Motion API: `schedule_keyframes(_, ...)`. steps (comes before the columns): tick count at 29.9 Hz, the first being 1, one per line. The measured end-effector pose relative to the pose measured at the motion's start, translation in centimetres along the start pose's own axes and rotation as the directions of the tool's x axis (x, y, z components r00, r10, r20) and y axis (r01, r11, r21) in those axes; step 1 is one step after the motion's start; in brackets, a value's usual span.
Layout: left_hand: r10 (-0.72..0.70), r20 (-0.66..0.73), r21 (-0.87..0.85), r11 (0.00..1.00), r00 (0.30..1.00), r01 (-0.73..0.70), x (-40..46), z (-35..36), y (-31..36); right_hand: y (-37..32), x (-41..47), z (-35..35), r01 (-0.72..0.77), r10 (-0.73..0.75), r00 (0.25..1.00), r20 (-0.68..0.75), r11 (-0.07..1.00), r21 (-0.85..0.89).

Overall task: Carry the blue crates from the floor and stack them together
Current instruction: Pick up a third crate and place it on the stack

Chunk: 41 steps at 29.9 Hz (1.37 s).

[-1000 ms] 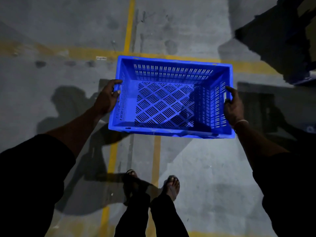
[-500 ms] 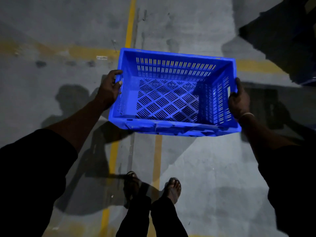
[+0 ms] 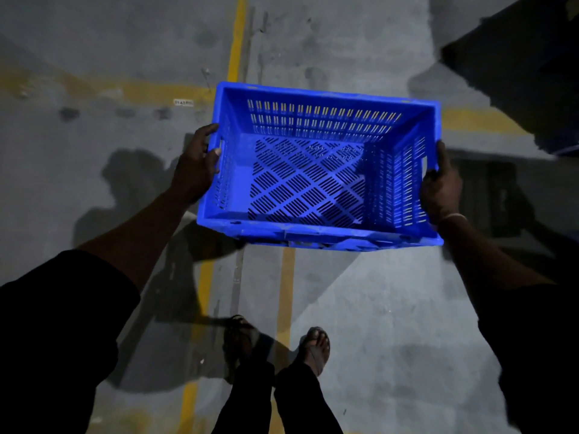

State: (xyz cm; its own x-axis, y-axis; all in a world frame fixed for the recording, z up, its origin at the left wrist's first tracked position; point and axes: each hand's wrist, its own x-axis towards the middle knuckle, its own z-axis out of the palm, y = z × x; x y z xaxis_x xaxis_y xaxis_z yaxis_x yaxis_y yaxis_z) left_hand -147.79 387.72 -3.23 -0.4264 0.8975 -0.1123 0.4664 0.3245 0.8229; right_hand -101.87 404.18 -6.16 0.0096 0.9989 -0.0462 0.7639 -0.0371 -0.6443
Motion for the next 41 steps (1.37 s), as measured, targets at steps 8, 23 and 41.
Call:
schedule_keyframes(8,-0.070,0.008,0.053,0.996,0.997,0.070,-0.7,-0.6,0.0,0.3,-0.2,-0.1,-0.035,0.038,0.996,0.083,0.999,-0.041)
schedule_keyframes(23,0.063,-0.093,0.333,0.942,0.994,-0.028,-0.6,2.1,-2.5,-1.0,-1.6,-1.4,0.008,0.024,0.989,0.149,0.977,-0.214)
schedule_keyframes(41,0.039,0.137,0.590,0.800,0.990,-0.113,-0.3,1.1,-1.5,-0.7,-3.0,-2.5,0.005,0.133,0.942,0.309,0.913,-0.407)
